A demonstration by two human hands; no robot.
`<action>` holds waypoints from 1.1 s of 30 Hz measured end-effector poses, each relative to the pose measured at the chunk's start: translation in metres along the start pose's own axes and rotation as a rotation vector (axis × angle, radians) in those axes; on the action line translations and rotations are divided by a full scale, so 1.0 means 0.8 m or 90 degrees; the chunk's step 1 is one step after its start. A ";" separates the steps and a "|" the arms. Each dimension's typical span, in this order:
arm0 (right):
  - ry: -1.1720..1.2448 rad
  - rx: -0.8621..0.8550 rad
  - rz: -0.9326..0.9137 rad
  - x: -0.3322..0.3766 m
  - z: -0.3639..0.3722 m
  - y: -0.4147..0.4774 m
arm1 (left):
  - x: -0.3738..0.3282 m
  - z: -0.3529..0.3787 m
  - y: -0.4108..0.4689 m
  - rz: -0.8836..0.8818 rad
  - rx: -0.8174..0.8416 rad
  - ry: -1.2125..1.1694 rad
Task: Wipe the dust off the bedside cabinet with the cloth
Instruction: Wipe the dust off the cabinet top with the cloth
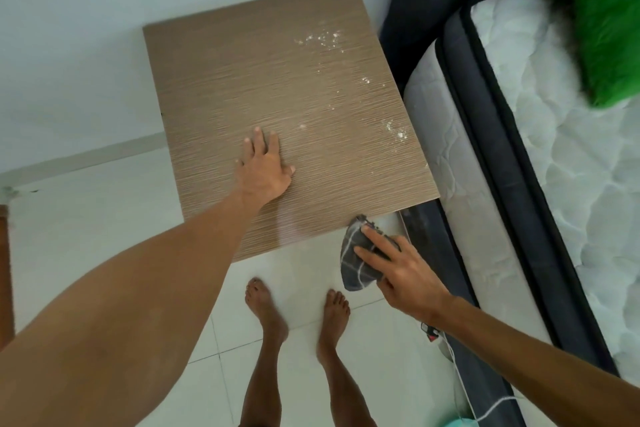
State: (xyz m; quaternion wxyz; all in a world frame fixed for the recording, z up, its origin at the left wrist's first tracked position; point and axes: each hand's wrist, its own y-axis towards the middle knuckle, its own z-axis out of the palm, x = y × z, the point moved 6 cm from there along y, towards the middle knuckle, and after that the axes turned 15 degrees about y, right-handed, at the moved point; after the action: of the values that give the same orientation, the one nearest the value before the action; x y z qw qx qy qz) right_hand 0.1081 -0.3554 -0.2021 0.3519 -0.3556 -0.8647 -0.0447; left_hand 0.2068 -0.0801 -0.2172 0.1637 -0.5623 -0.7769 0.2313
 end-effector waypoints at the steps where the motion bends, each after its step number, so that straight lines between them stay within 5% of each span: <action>1: 0.017 -0.037 0.009 0.001 -0.009 0.006 | -0.001 0.000 0.000 0.002 -0.001 -0.001; 8: 0.079 -0.213 0.055 0.005 -0.084 0.154 | 0.001 -0.007 0.016 0.027 -0.024 0.027; 22: 0.032 -0.262 0.092 0.011 -0.139 0.423 | 0.025 -0.059 0.114 0.009 -0.064 0.022; 33: -0.122 -0.069 0.208 -0.059 -0.120 0.522 | 0.033 -0.067 0.146 0.034 -0.048 0.047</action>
State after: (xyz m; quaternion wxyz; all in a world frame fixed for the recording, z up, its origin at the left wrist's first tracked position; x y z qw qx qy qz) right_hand 0.4574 -0.1041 -0.2330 0.2507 -0.5122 -0.8215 0.0008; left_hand 0.3194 -0.0149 -0.2360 0.1650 -0.5970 -0.7629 0.1853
